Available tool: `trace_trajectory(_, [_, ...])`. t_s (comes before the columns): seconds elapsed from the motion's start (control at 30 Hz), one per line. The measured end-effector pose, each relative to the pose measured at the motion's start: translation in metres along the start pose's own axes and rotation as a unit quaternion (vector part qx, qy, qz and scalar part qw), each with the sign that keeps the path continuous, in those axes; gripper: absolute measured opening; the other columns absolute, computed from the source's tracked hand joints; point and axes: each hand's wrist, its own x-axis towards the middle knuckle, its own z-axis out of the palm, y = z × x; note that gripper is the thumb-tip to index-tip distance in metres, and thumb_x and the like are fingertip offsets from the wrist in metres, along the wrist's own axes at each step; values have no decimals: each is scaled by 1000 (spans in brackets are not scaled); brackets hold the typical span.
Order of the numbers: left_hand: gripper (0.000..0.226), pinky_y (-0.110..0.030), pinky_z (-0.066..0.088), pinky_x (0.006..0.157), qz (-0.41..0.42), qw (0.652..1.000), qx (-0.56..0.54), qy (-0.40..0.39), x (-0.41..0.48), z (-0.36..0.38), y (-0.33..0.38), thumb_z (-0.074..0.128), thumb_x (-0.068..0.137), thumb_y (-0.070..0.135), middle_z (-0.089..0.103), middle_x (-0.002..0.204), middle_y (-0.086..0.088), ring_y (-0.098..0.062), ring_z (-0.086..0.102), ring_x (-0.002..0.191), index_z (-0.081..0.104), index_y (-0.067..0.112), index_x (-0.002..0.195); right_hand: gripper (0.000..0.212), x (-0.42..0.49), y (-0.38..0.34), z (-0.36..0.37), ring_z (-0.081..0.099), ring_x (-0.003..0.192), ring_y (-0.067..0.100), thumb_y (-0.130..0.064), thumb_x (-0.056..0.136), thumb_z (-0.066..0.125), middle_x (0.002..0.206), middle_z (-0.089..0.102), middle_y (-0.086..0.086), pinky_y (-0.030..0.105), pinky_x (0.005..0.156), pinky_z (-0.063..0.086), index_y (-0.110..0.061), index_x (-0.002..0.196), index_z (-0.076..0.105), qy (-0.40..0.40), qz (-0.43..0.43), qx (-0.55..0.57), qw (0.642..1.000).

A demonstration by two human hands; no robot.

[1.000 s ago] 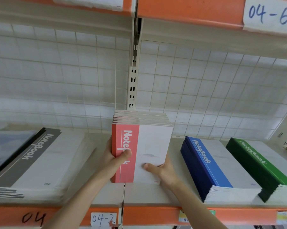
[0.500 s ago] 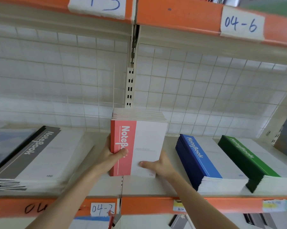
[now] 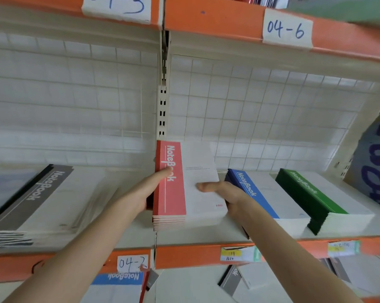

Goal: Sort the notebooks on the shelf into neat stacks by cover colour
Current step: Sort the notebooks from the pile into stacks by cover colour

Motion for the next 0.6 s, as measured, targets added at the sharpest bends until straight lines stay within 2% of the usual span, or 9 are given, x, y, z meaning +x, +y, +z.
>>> trace_trajectory(0.07, [32, -30, 50, 67, -21, 1000, -7, 0, -2, 6, -8, 56, 89, 46, 69, 84, -7, -22, 65, 79, 63, 15, 92, 28, 1, 7, -5, 67, 87, 21, -15, 72, 74, 92, 73, 4, 32, 74, 52, -14, 99, 65, 11, 31, 24, 999])
trace_trajectory(0.13, [37, -30, 50, 67, -35, 999, -4, 6, -1, 12, -17, 48, 93, 49, 68, 84, -8, -23, 65, 79, 63, 14, 93, 22, 1, 15, -9, 68, 84, 20, -18, 76, 72, 90, 73, 3, 31, 71, 52, -15, 97, 66, 32, 58, 33, 997])
trace_trajectory(0.2, [40, -29, 47, 62, -46, 999, 3, 14, -2, 18, -23, 43, 95, 49, 66, 82, -8, -22, 63, 75, 61, 14, 91, 35, 3, 21, -12, 68, 87, 22, -18, 69, 77, 96, 72, 6, 31, 70, 52, -14, 102, 65, 34, 74, 41, 996])
trace_trajectory(0.27, [39, -28, 44, 59, -52, 998, 7, 17, -2, 25, -27, 40, 97, 47, 65, 81, -7, -21, 62, 74, 59, 14, 90, 55, 4, 25, -16, 67, 95, 25, -18, 59, 82, 103, 71, 8, 34, 77, 53, -13, 110, 63, 30, 87, 44, 995])
trace_trajectory(0.33, [38, -28, 44, 60, -54, 998, 12, 13, -3, 28, -30, 39, 97, 46, 65, 82, -7, -21, 62, 75, 59, 15, 90, 60, 6, 27, -20, 65, 100, 26, -19, 56, 83, 105, 71, 8, 38, 84, 52, -14, 112, 62, 31, 94, 42, 994])
trace_trajectory(0.5, [32, -29, 45, 69, -61, 998, 21, 16, 4, 29, -36, 43, 97, 43, 65, 85, -6, -21, 62, 78, 60, 17, 89, 45, 6, 29, -22, 65, 95, 26, -17, 65, 76, 103, 69, 9, 37, 80, 52, -15, 107, 60, 31, 95, 50, 994])
trace_trajectory(0.6, [29, -31, 45, 75, -72, 997, 27, 13, 6, 31, -38, 45, 97, 39, 65, 86, -9, -23, 61, 80, 59, 15, 89, 34, 7, 31, -22, 64, 96, 27, -16, 72, 74, 101, 69, 9, 40, 87, 51, -15, 103, 61, 35, 105, 55, 992])
